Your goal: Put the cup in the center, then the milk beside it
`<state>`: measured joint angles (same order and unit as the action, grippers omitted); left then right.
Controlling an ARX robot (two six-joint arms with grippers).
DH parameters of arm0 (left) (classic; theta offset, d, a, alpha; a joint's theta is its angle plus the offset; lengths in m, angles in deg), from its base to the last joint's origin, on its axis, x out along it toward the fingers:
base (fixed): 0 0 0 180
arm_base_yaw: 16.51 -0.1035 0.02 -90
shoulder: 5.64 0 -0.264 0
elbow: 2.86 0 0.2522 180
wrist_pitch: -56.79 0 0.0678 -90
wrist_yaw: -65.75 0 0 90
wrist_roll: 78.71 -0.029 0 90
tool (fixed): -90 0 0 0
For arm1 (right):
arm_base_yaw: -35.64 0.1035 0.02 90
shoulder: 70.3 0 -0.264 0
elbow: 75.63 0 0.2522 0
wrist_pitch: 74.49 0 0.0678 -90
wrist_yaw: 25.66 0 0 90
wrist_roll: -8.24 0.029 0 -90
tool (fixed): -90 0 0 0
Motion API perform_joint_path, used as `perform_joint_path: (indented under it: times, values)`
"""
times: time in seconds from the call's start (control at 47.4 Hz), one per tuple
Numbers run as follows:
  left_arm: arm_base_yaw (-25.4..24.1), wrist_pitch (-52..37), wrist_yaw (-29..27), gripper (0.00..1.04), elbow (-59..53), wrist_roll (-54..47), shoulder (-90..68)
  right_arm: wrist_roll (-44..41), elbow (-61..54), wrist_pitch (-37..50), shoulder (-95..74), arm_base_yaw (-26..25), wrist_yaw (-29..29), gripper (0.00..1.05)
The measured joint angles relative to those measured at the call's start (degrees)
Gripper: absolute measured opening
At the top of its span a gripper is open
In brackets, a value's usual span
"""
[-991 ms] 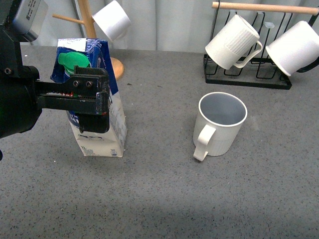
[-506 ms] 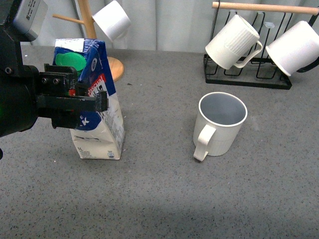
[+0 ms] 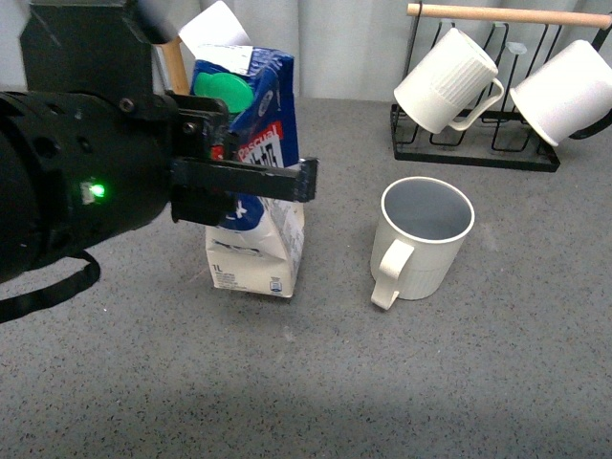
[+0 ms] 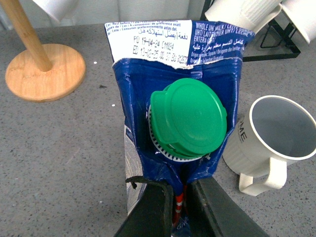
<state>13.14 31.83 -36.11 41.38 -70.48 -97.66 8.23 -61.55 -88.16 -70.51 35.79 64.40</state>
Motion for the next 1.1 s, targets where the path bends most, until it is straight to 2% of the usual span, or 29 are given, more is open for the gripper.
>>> perform_joint_path:
  times: [0.696, 1.096]
  values:
    - [5.92, -4.46, -1.44, 0.05, 7.15, -1.09, -9.35, 0.0, 0.0, 0.0, 0.0, 0.0, 0.02, 0.96]
    - [6.14, -5.16, -1.29, 0.05, 7.26, -0.44, -12.0, 0.0, 0.0, 0.0, 0.0, 0.0, 0.02, 0.96]
